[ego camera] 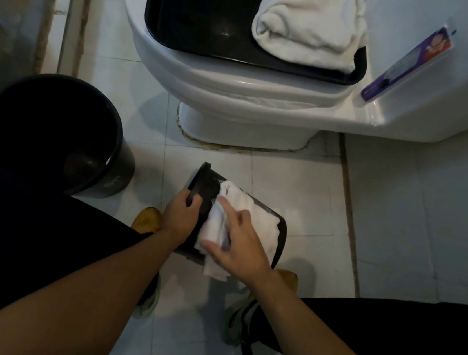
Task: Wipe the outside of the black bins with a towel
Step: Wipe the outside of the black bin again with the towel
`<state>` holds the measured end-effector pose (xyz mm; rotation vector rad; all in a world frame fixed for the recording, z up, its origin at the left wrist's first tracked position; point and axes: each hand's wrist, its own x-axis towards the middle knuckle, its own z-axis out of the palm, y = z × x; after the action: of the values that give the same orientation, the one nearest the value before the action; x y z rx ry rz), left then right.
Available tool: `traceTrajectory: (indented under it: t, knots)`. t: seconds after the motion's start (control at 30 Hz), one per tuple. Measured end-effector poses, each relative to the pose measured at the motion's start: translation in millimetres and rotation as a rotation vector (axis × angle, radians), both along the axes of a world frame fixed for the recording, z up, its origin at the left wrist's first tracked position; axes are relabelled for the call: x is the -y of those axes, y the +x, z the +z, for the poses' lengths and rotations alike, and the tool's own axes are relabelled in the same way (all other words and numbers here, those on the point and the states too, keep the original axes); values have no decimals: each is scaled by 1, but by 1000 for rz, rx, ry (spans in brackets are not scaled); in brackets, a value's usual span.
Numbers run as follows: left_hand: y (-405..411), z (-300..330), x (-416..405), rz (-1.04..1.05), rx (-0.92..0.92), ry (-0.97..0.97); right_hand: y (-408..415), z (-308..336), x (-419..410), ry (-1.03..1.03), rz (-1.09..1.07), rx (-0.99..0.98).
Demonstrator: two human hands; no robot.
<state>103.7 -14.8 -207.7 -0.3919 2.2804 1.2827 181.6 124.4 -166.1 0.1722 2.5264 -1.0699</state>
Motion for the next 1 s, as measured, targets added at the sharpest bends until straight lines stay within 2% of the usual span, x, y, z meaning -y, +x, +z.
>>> traceTrajectory:
  t: [0.07, 0.13, 0.23, 0.37, 0.43, 0.6, 0.73, 0.83, 1.0]
  knots:
    - [-1, 0, -1, -4, 2, -10, 3, -3, -3, 95, 153, -1]
    - [-2, -1, -1, -3, 11, -17, 4, -9, -9, 305, 256, -35]
    - [1, -3, 1, 12, 15, -15, -1, -15, -13, 532, 258, 2]
    - [4, -6, 4, 20, 31, 3, -17, -31, -6, 571, 364, 118]
    - [2, -8, 5, 37, 61, 41, -22, -35, -4, 557, 351, 131]
    - [-1, -10, 0, 38, 54, 26, -9, -33, -11, 608, 400, -107]
    - [-19, -8, -7, 5, 69, -51, 11, -27, -14, 442, 294, -167]
    - [-27, -8, -11, -58, 24, -2, 24, -19, -14, 398, 163, -137]
    - [-11, -14, -17, 57, 36, 76, 14, -10, -4, 345, -282, 41]
